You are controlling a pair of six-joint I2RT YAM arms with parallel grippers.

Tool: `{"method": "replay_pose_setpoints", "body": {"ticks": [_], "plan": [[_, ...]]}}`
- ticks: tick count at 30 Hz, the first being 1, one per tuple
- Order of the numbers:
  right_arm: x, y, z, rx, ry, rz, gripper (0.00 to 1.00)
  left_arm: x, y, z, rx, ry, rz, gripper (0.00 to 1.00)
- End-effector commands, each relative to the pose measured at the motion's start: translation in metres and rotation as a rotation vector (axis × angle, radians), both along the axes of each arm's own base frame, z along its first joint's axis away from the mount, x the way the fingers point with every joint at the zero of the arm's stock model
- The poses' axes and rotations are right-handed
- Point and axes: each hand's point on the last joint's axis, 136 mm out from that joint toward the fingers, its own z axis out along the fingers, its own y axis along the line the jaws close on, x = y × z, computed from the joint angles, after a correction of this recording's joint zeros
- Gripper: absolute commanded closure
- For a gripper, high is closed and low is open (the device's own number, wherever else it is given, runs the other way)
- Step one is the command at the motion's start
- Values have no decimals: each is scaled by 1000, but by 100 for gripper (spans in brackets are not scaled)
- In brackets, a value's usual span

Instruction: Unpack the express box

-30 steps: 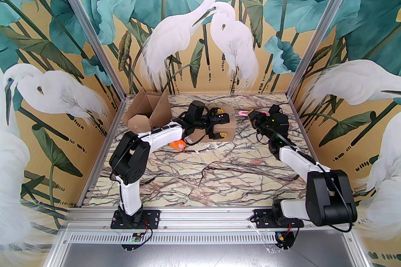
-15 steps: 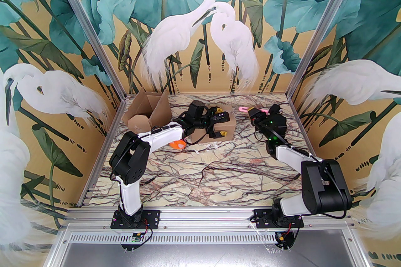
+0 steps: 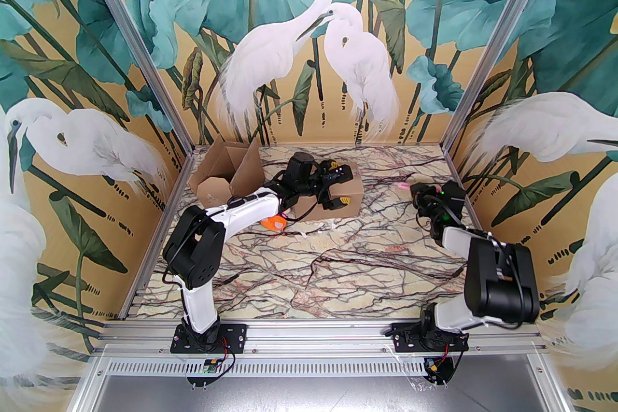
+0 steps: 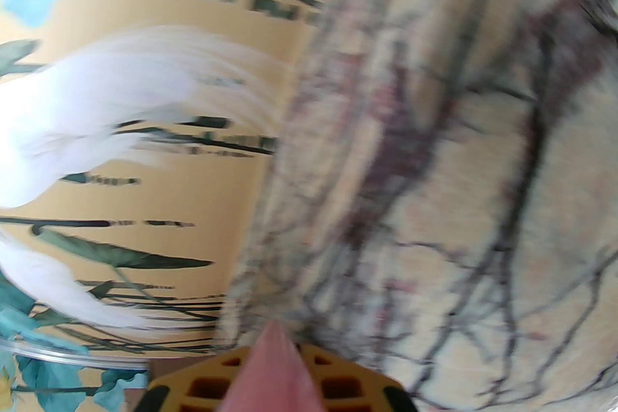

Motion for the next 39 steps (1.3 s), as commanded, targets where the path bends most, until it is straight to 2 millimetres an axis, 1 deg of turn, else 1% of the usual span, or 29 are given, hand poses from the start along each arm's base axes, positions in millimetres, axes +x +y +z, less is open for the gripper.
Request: {"method": "replay_pose_setpoints", "body": {"ticks": [1, 2, 4, 6, 7, 8, 12, 15, 16, 18, 19, 22, 23, 26, 29, 31, 32, 33, 34, 35, 37, 39], "plan": [[-10, 9, -41, 30, 88, 69, 100, 0, 9, 15, 2, -10, 50, 1], [-9, 11, -47, 43, 89, 80, 100, 0, 10, 16, 5, -11, 54, 0], [-8, 12, -66, 81, 124, 93, 100, -2, 14, 16, 10, -13, 66, 0], [-7, 12, -77, 126, 122, 95, 100, -2, 17, 16, 17, -12, 81, 0], [-7, 10, -80, 146, 118, 77, 100, -2, 19, 17, 19, -11, 92, 0], [-8, 9, -81, 149, 111, 64, 97, -1, 20, 17, 20, -8, 101, 1], [-12, 5, -94, 108, 186, 75, 71, 2, 25, 17, 31, 9, 142, 0], [-14, -1, -90, 88, 195, 62, 50, 6, 27, 21, 28, 29, 174, 0], [-15, -4, -86, 77, 196, 57, 31, 8, 29, 24, 24, 38, 187, 0], [-20, -9, -79, 32, 215, 47, 7, 10, 30, 28, 20, 64, 201, 0], [-23, -12, -74, 0, 227, 46, 0, 12, 31, 31, 14, 77, 213, 0], [-30, -19, -54, -78, 226, 46, 1, 24, 36, 42, -29, 147, 281, 0], [-33, -20, -46, -98, 220, 42, 1, 31, 40, 47, -44, 177, 314, 0], [-44, -23, -16, -197, 187, 55, 1, 55, 56, 51, -54, 278, 438, 0], [-65, -27, 12, -324, 186, 64, 1, 76, 71, 52, -71, 366, 532, 0], [-82, -26, 26, -382, 180, 71, 1, 90, 81, 52, -93, 430, 567, 0], [-90, -25, 30, -402, 183, 79, 1, 96, 85, 50, -99, 459, 586, 0], [-98, -22, 34, -418, 180, 91, 1, 103, 90, 47, -106, 500, 602, 0], [-104, -15, 38, -417, 162, 118, 1, 109, 95, 46, -120, 540, 616, 0], [-108, -6, 42, -411, 132, 154, 1, 116, 102, 44, -131, 579, 634, 1], [-120, 14, 43, -408, 113, 221, 1, 125, 112, 38, -161, 672, 654, 0], [-129, 34, 43, -411, 93, 287, 1, 130, 117, 33, -189, 738, 649, 0]]}}
